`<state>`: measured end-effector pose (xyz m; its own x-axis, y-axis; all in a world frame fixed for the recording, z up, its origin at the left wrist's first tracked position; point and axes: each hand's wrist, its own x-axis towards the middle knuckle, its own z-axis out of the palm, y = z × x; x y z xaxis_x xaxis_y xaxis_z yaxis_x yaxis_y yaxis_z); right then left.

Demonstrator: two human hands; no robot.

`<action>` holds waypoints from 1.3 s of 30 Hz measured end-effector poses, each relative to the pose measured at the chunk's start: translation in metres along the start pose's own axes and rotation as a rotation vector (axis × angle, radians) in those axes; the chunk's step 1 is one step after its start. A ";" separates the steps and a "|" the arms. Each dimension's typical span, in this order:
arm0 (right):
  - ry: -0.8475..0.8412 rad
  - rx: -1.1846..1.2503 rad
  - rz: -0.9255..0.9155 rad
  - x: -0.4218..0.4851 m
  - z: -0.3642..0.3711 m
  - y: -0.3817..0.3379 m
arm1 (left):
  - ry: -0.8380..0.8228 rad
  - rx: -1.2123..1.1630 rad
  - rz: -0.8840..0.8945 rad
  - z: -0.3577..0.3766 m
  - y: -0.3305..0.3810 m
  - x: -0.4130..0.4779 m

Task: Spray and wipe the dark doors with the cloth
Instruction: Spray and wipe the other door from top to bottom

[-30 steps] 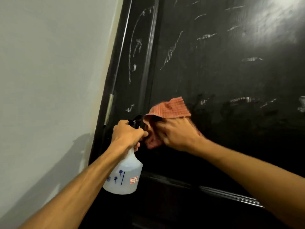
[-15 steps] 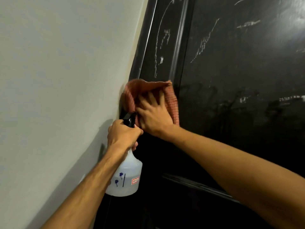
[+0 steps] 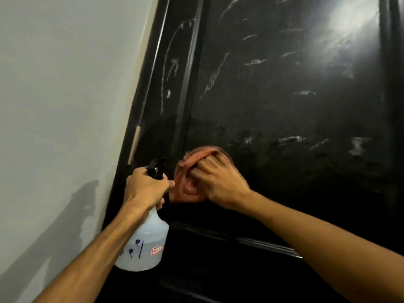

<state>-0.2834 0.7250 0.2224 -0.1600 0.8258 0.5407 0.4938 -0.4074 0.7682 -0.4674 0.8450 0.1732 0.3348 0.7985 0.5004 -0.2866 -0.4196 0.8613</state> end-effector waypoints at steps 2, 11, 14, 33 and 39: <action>0.066 -0.005 0.341 -0.044 -0.014 0.047 | -0.061 0.001 -0.012 0.012 0.008 -0.022; -0.142 -0.006 0.594 -0.270 -0.056 0.103 | -0.253 -0.056 -0.073 0.070 0.054 -0.123; -0.113 0.006 0.801 -0.320 -0.056 0.093 | -0.365 -0.094 -0.102 0.101 0.063 -0.165; 0.096 0.059 0.282 -0.175 -0.047 0.142 | -0.355 -0.075 0.050 0.168 0.134 -0.077; 0.104 0.203 0.673 -0.119 -0.067 0.202 | -0.302 0.004 -0.130 0.130 0.175 -0.034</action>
<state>-0.2222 0.5186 0.3366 0.1597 0.3748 0.9132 0.6620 -0.7269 0.1826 -0.4120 0.6881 0.3185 0.6195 0.6816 0.3894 -0.2205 -0.3249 0.9197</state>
